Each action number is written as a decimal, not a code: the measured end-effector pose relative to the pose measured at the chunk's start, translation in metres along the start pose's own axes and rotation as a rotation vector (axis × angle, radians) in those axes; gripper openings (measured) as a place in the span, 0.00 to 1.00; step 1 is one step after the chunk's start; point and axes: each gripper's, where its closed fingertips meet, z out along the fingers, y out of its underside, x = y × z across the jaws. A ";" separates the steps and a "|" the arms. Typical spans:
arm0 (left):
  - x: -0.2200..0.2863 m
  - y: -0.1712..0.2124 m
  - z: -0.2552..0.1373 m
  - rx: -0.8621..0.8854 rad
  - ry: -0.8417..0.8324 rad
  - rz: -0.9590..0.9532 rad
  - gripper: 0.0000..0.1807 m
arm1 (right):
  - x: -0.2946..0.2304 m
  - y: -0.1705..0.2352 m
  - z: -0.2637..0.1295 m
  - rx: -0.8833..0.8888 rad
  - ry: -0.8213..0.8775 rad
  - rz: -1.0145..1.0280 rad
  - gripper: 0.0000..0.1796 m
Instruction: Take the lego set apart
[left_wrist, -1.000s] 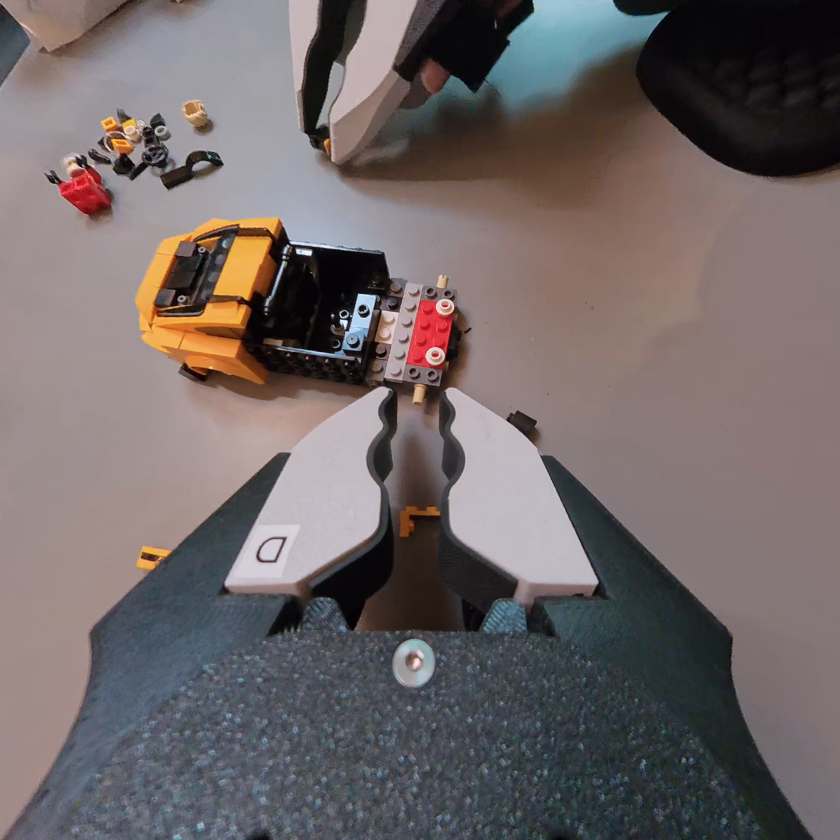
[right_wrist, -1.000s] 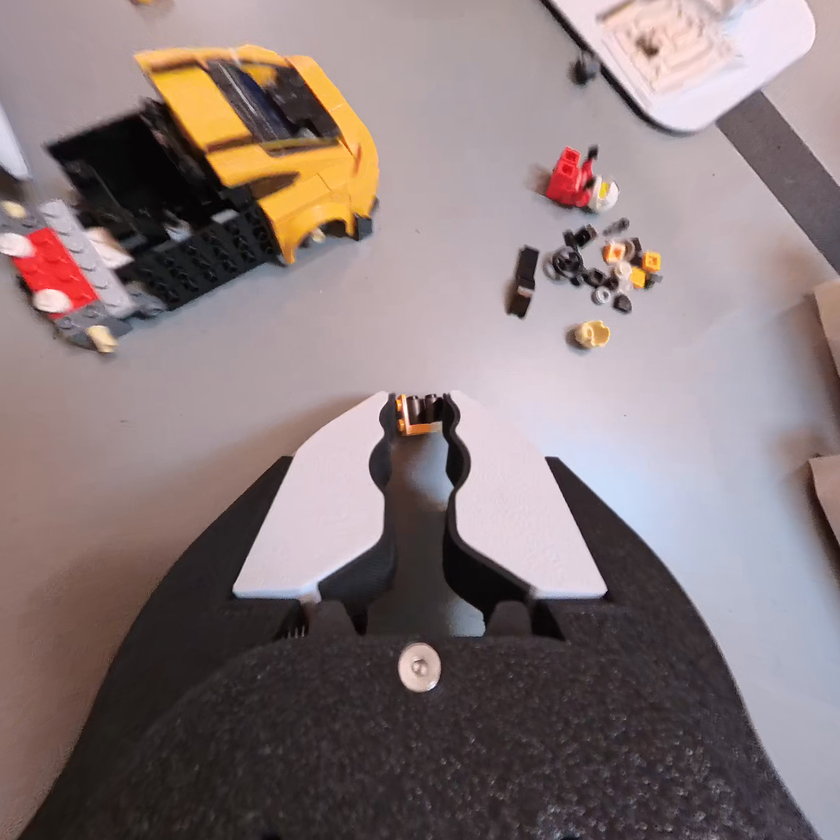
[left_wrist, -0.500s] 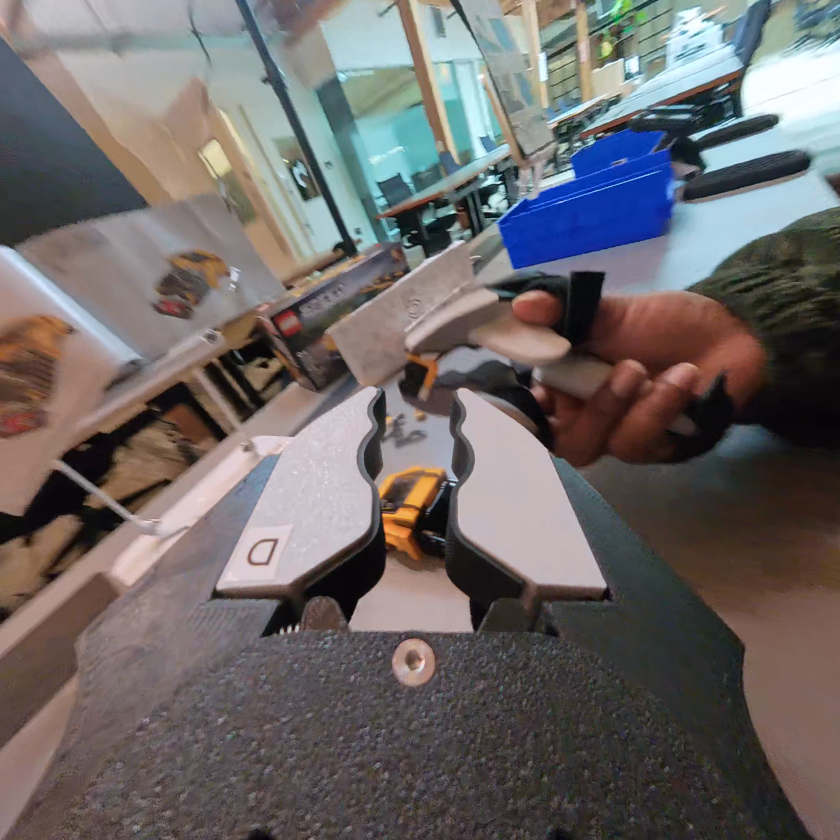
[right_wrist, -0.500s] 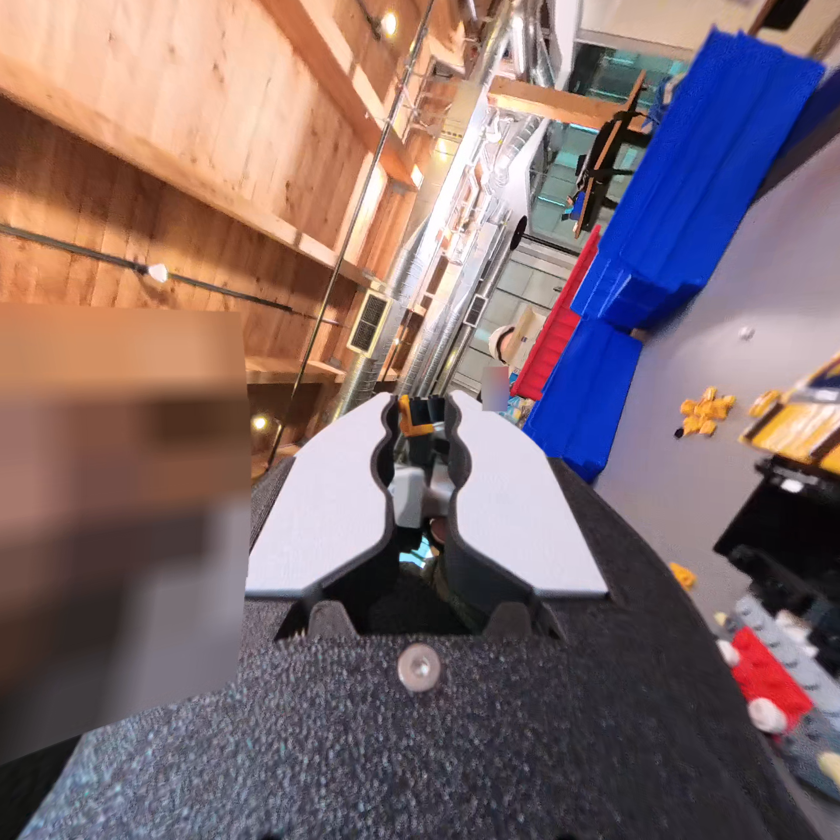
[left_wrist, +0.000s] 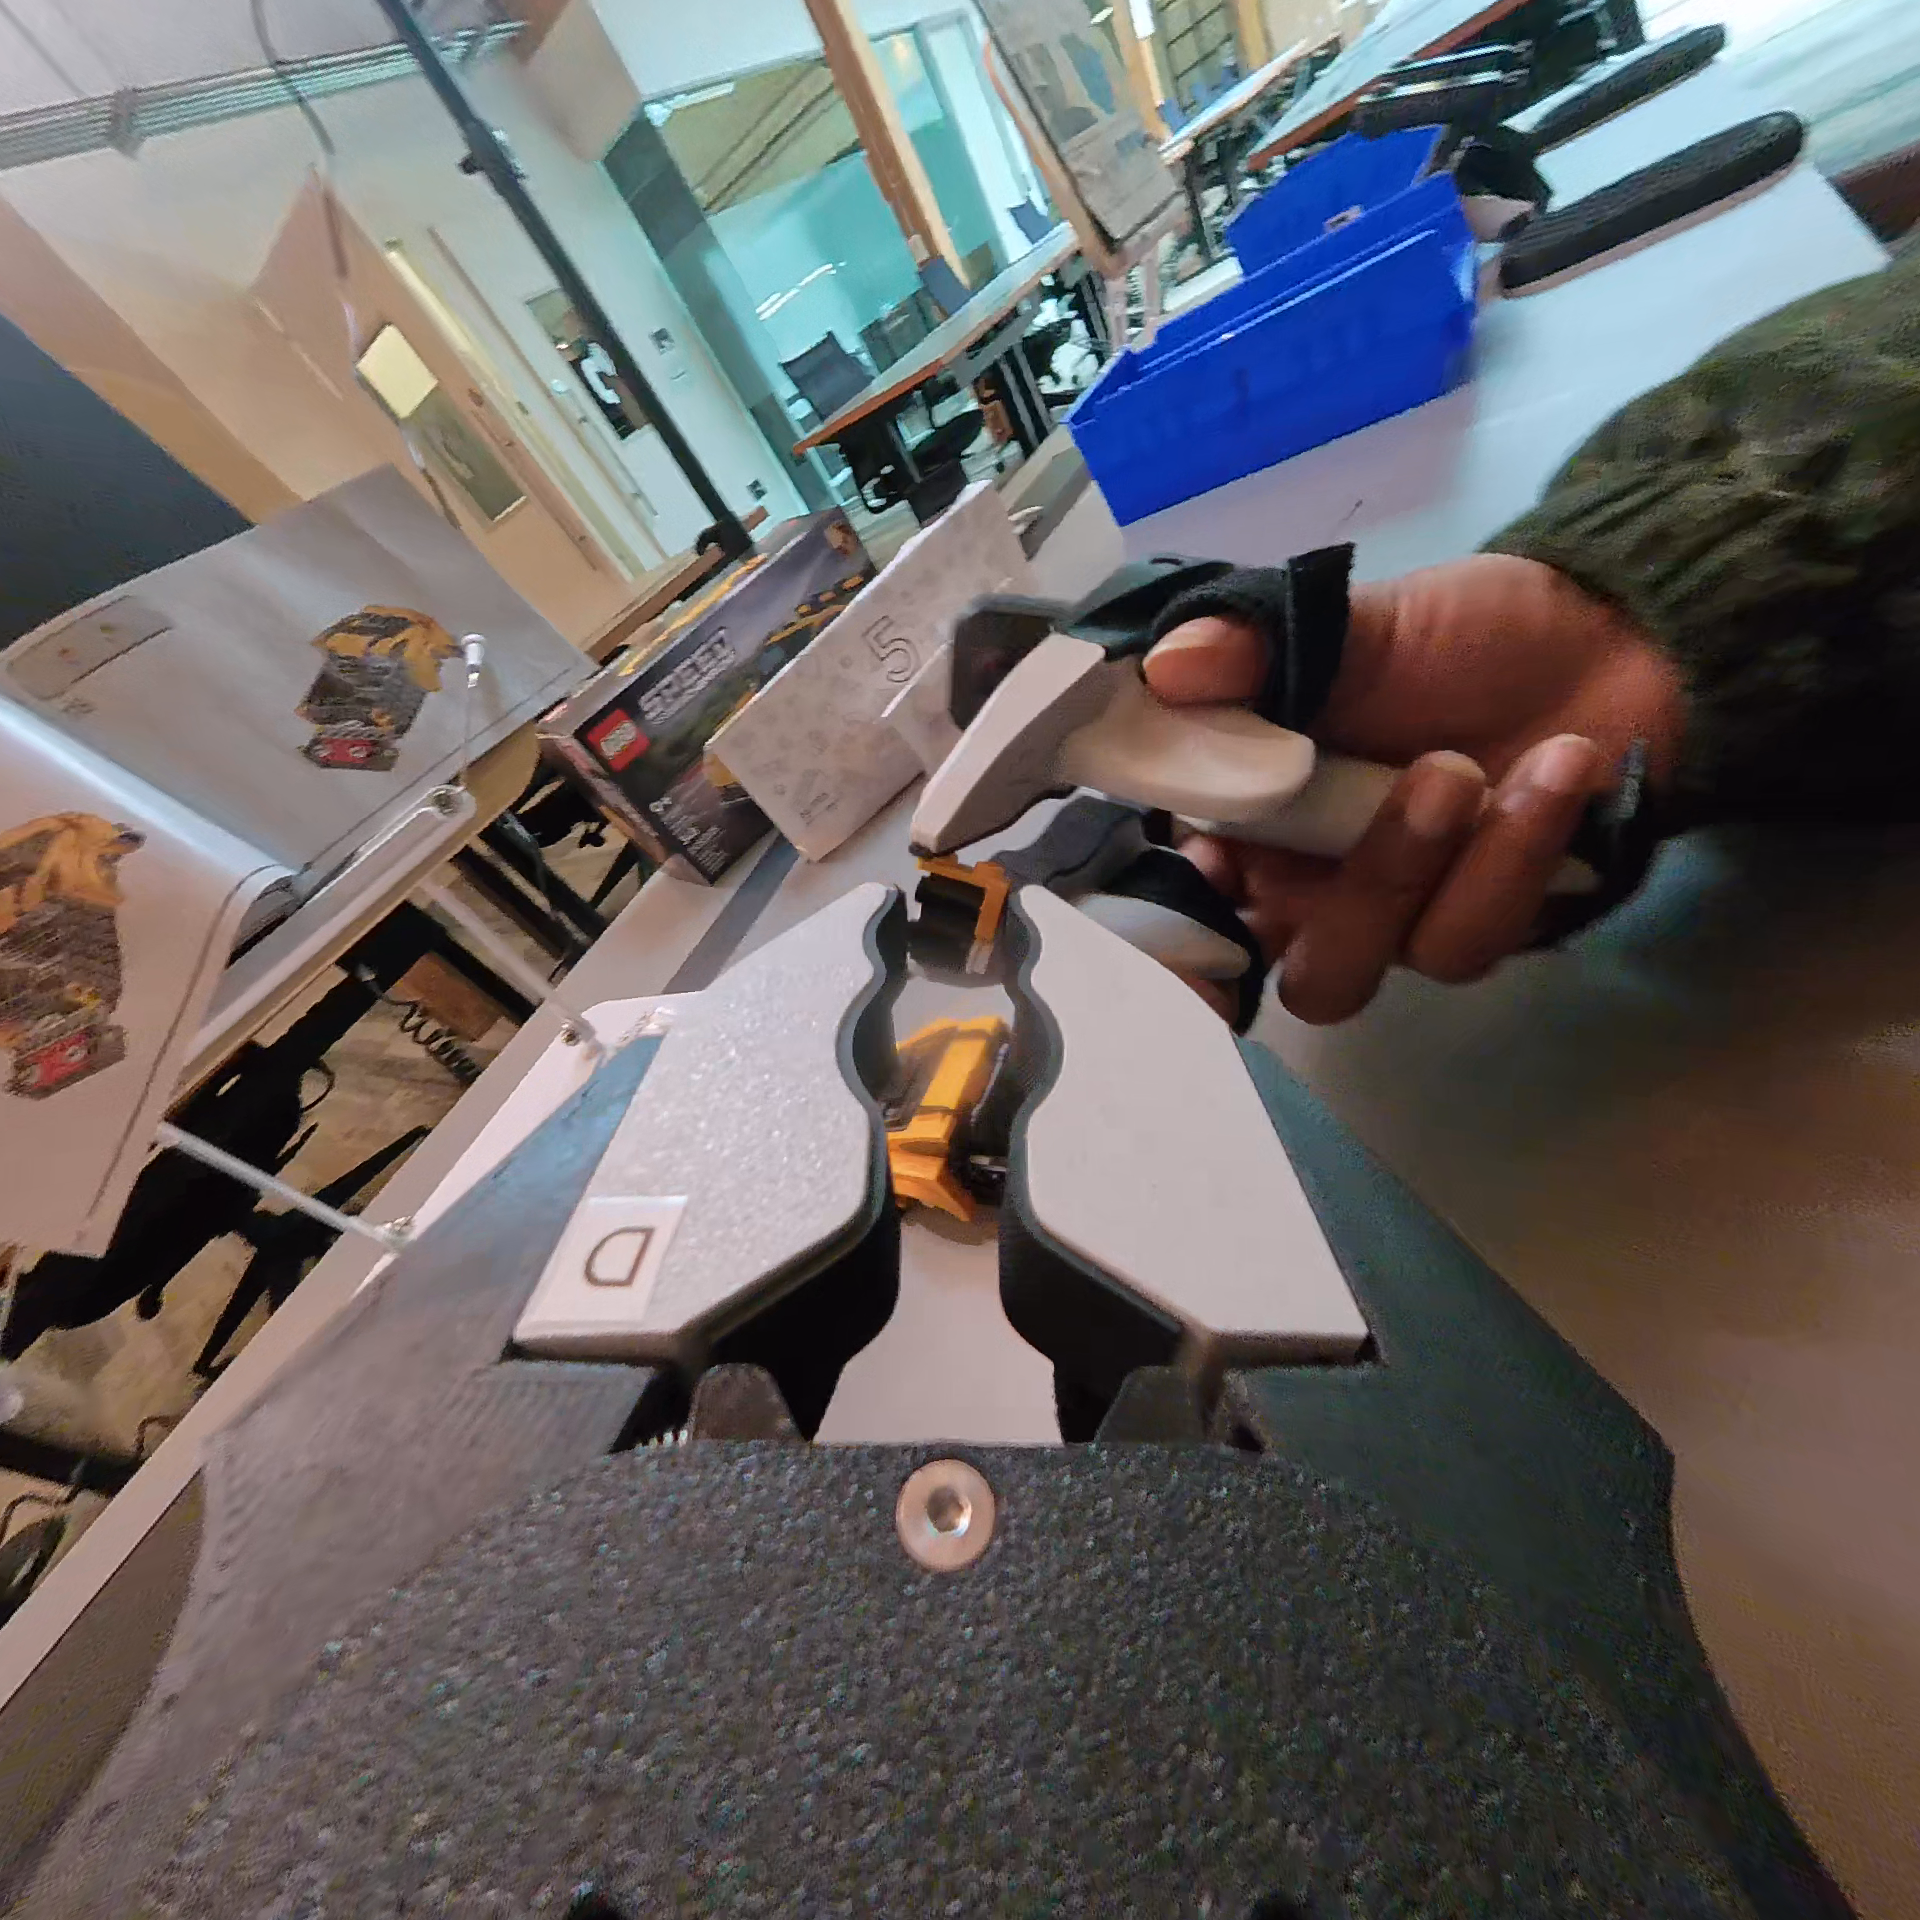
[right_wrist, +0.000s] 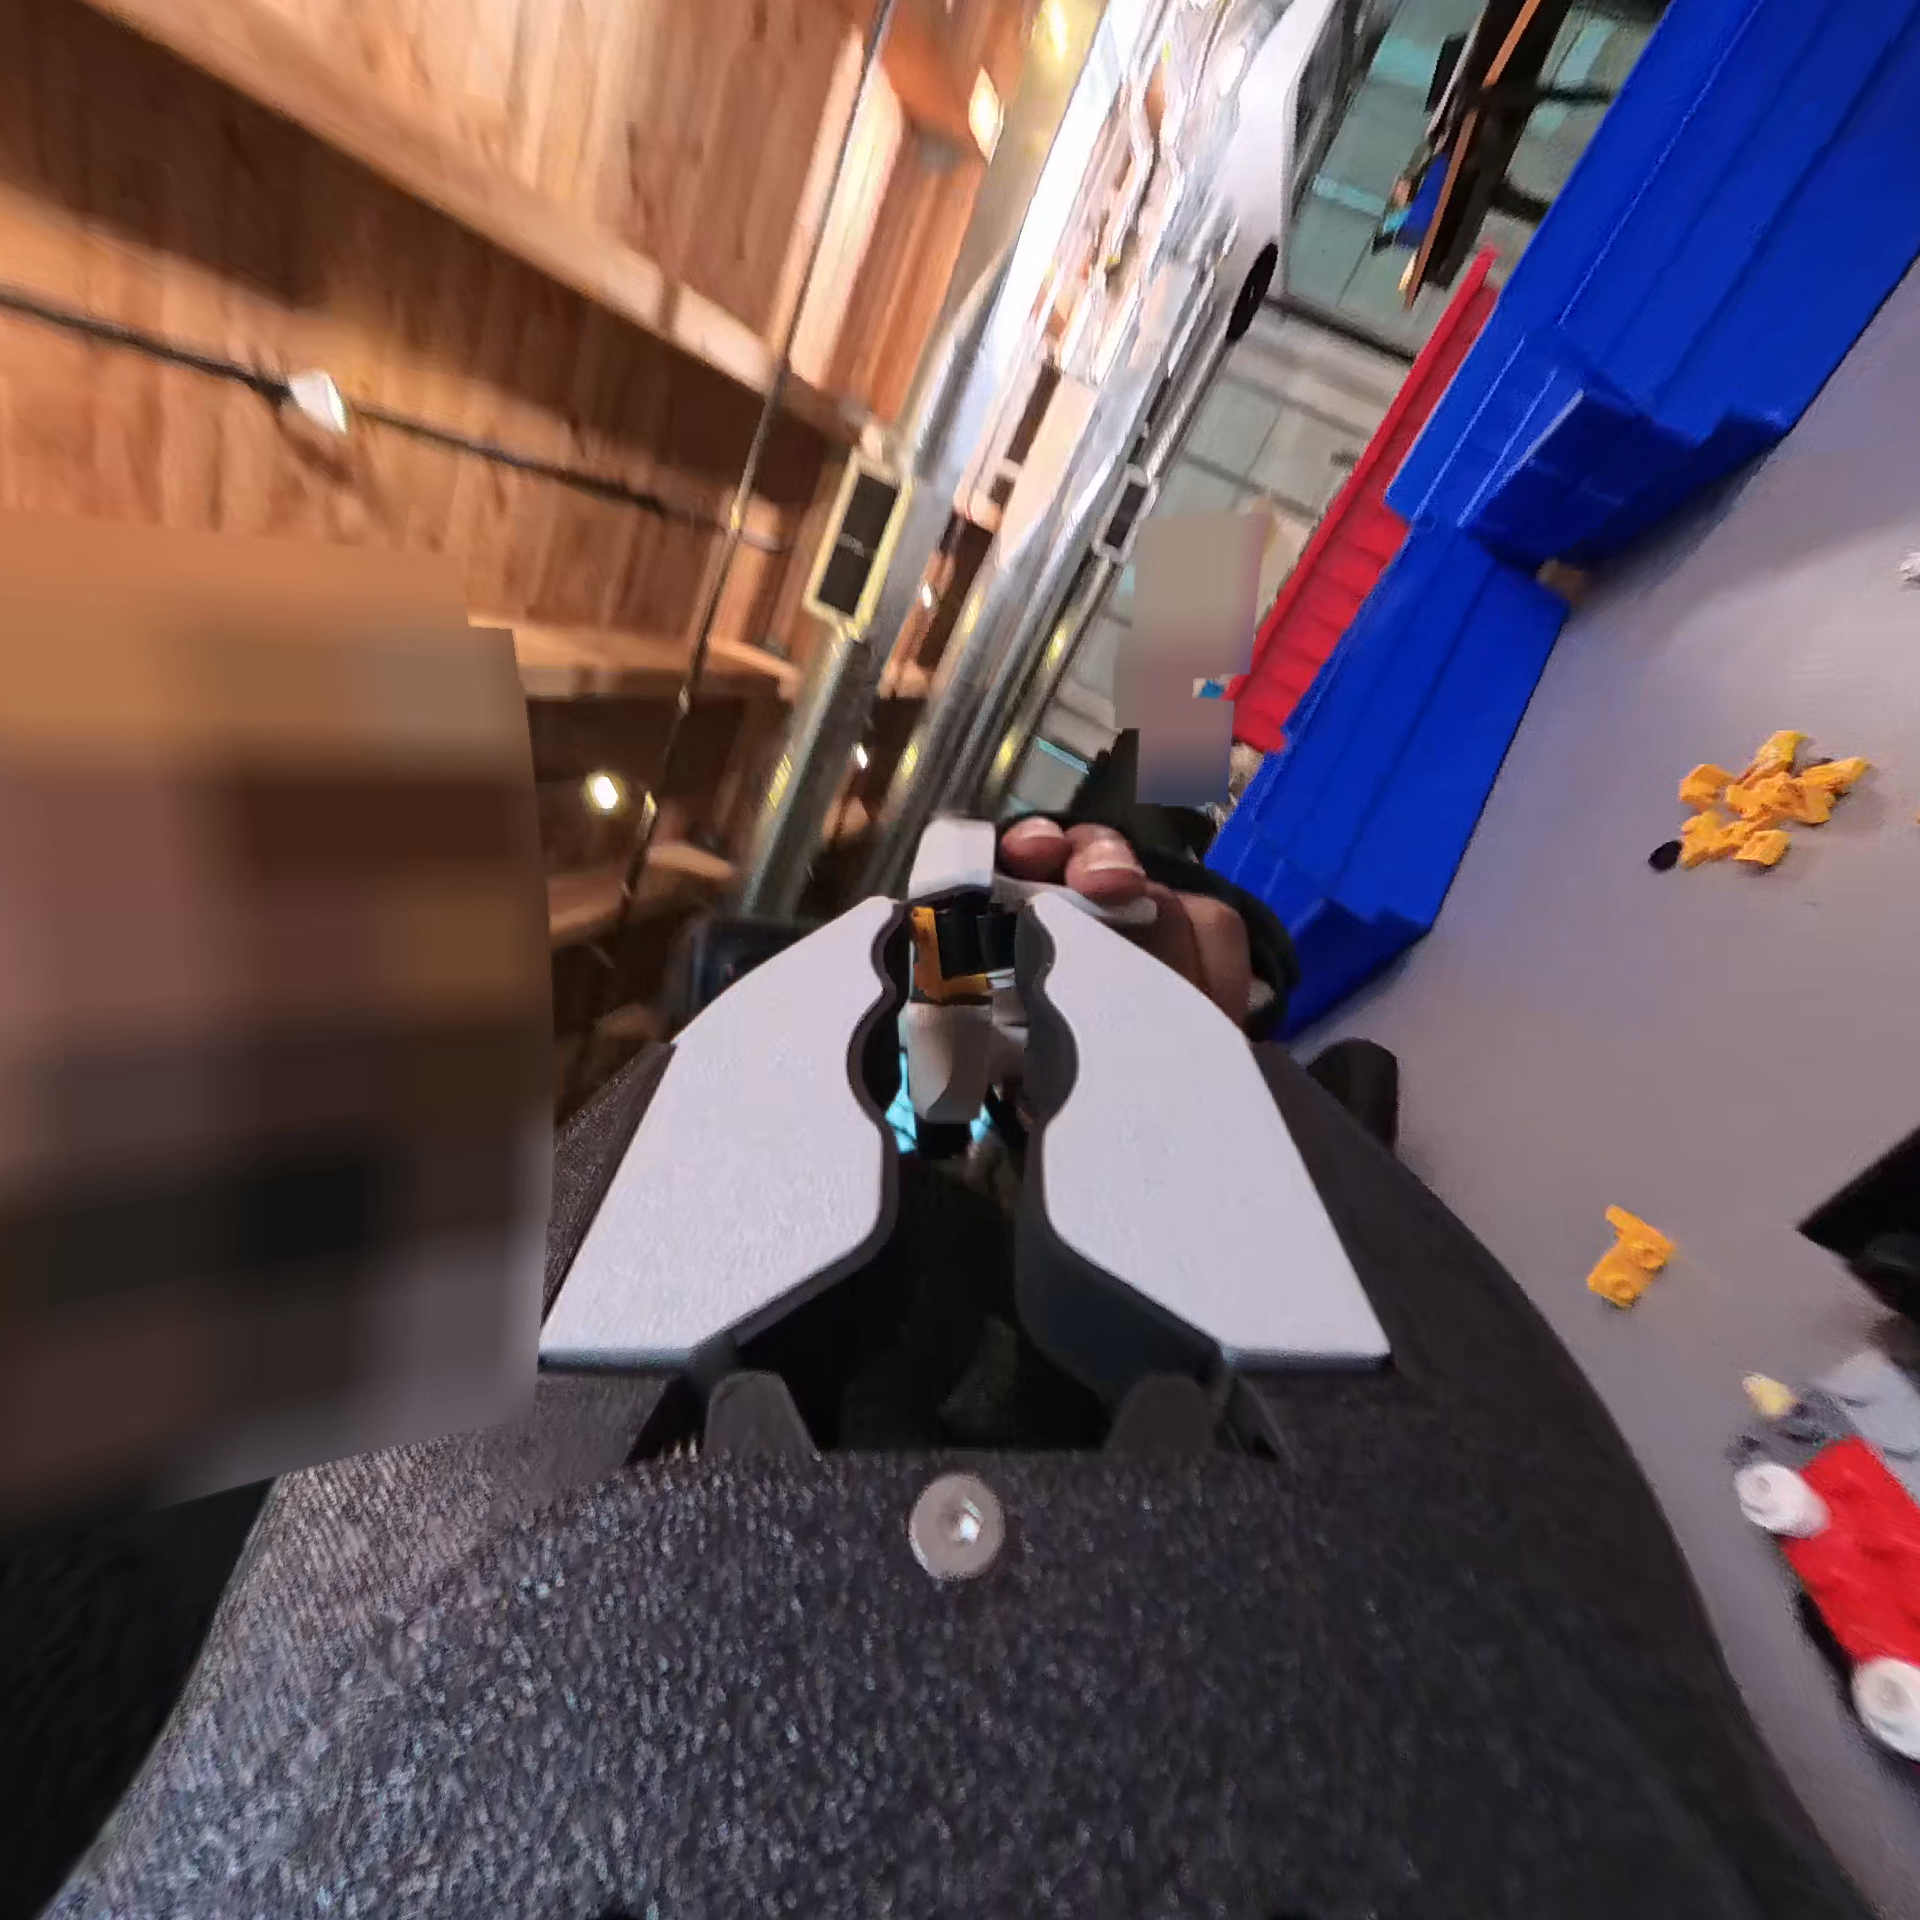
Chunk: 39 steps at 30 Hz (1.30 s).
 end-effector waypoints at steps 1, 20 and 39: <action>0.003 0.001 -0.001 -0.008 0.027 0.003 0.10 | 0.000 0.003 -0.001 -0.057 0.022 -0.047 0.10; 0.008 0.035 0.008 -0.214 -0.004 0.185 0.09 | 0.033 0.009 -0.019 -0.319 0.514 -0.607 0.04; 0.044 0.008 -0.009 -0.007 0.575 -0.598 0.05 | 0.006 0.041 -0.031 -0.657 0.363 -0.966 0.04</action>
